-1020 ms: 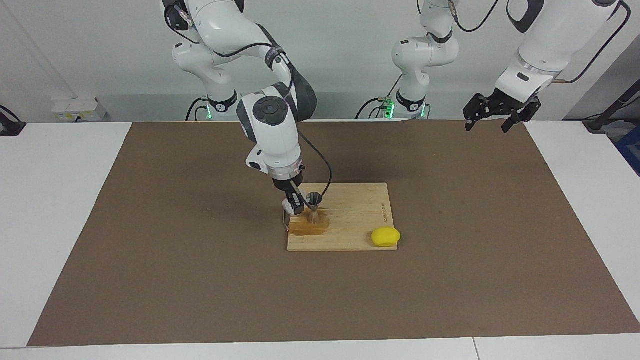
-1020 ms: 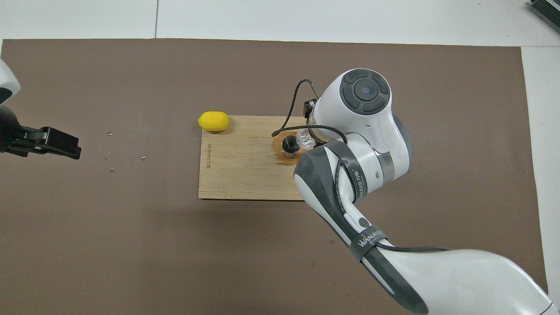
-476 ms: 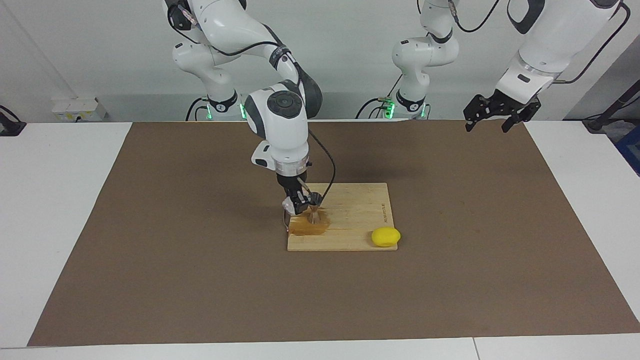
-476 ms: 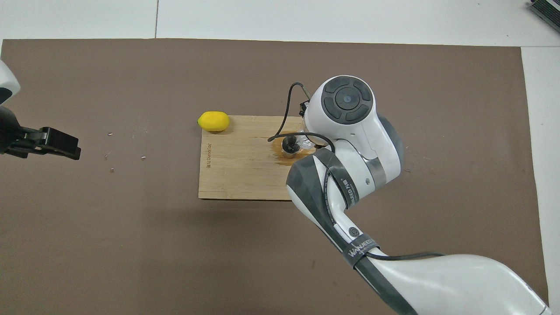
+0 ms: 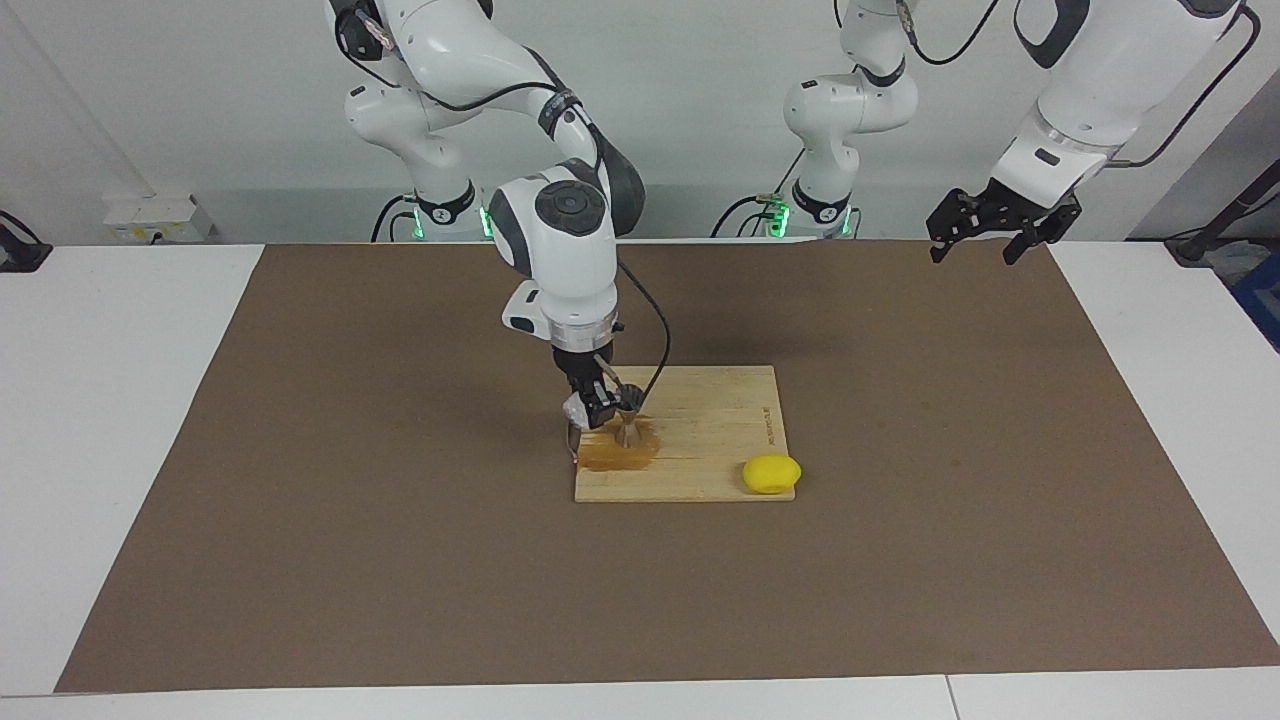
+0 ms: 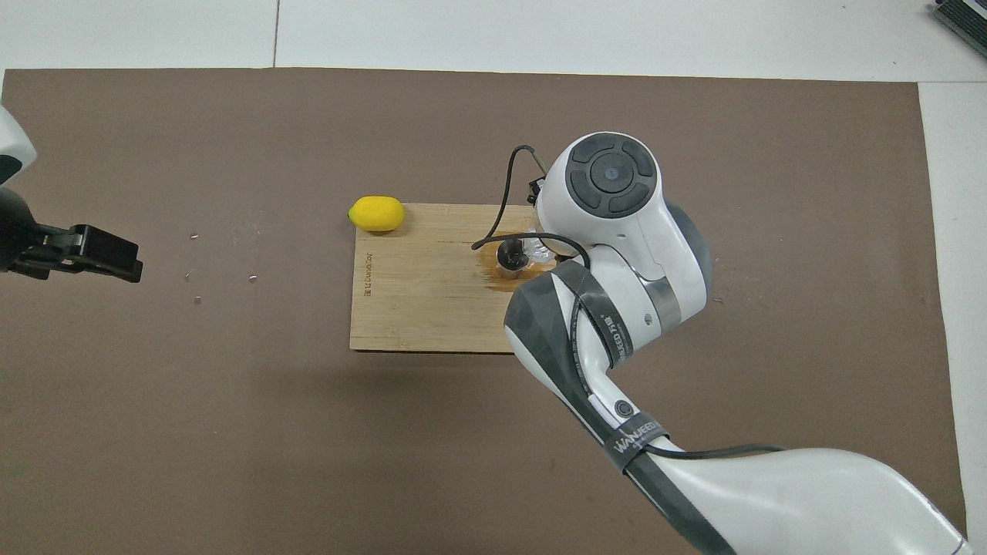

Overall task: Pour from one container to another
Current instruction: 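Tilt the glass cup with the right gripper to pour into the metal cup, then carry the glass cup with the right gripper back to its spot, then lower the glass cup onto the table and open the right gripper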

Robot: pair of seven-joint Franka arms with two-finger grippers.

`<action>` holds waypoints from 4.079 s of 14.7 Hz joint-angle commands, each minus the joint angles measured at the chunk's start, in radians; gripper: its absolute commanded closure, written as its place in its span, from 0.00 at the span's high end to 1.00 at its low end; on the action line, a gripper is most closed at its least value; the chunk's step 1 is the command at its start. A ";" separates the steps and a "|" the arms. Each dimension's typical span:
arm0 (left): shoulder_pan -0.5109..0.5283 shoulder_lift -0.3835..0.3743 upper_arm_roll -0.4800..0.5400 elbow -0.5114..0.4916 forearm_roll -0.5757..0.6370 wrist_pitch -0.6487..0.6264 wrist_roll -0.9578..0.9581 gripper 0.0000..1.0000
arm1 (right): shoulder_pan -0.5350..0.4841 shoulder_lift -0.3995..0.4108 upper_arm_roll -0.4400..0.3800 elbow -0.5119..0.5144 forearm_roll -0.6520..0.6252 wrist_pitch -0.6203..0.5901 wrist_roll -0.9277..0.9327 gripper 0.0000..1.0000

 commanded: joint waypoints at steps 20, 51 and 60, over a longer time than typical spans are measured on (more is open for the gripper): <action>0.006 -0.023 -0.002 -0.021 -0.004 -0.009 -0.007 1.00 | -0.212 0.003 0.002 -0.027 0.496 0.019 -0.048 0.00; 0.006 -0.023 -0.002 -0.021 -0.004 -0.009 -0.007 1.00 | -0.703 -0.093 -0.008 -0.428 0.588 -0.024 -0.959 1.00; 0.006 -0.023 -0.002 -0.021 -0.004 -0.009 -0.007 1.00 | -0.580 -0.299 0.002 -0.395 0.319 -0.113 -1.210 1.00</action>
